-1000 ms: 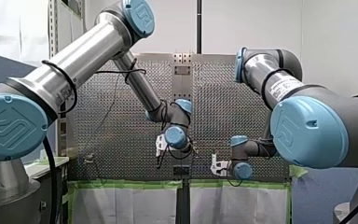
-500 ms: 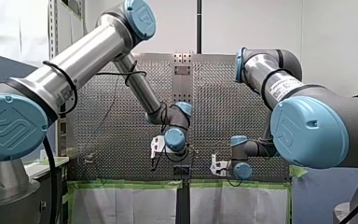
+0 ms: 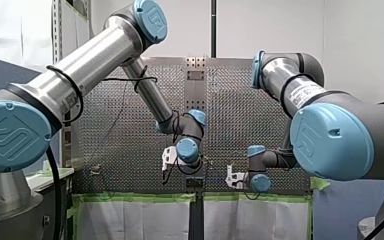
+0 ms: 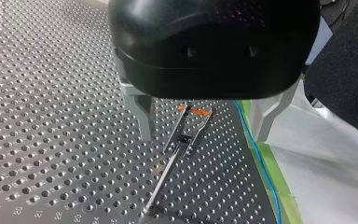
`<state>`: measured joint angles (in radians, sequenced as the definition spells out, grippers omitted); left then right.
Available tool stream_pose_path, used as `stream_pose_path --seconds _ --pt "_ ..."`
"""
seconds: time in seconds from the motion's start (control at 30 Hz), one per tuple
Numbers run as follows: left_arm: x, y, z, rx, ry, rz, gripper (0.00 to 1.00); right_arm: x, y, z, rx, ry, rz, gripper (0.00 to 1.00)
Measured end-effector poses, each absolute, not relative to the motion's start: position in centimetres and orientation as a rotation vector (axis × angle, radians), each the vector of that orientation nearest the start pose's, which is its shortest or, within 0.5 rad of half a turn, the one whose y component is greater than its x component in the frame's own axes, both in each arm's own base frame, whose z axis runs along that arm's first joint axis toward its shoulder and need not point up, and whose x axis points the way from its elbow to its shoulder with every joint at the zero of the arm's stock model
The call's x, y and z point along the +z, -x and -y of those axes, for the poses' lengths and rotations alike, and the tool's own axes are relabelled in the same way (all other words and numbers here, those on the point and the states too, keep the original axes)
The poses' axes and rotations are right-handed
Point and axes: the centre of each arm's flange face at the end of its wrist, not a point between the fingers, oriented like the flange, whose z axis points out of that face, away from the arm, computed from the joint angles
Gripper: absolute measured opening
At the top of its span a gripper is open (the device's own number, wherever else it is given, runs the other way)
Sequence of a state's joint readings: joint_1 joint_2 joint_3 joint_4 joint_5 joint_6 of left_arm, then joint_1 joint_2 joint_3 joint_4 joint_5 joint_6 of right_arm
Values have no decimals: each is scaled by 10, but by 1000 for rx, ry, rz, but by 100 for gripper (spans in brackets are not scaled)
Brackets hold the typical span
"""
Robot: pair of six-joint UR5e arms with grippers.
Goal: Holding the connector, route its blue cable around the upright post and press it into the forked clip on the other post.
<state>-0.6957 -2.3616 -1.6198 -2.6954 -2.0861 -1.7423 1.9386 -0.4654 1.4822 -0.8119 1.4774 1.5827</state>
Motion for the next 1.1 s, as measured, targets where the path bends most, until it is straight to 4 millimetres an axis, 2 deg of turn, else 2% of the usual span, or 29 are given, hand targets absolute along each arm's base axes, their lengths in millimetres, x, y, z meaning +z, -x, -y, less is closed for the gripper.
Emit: stream_pose_path --seconds 1.1 --pt "44 -411 456 -65 -234 -1895 99 -98 -372 568 1427 -1716 1093 0"
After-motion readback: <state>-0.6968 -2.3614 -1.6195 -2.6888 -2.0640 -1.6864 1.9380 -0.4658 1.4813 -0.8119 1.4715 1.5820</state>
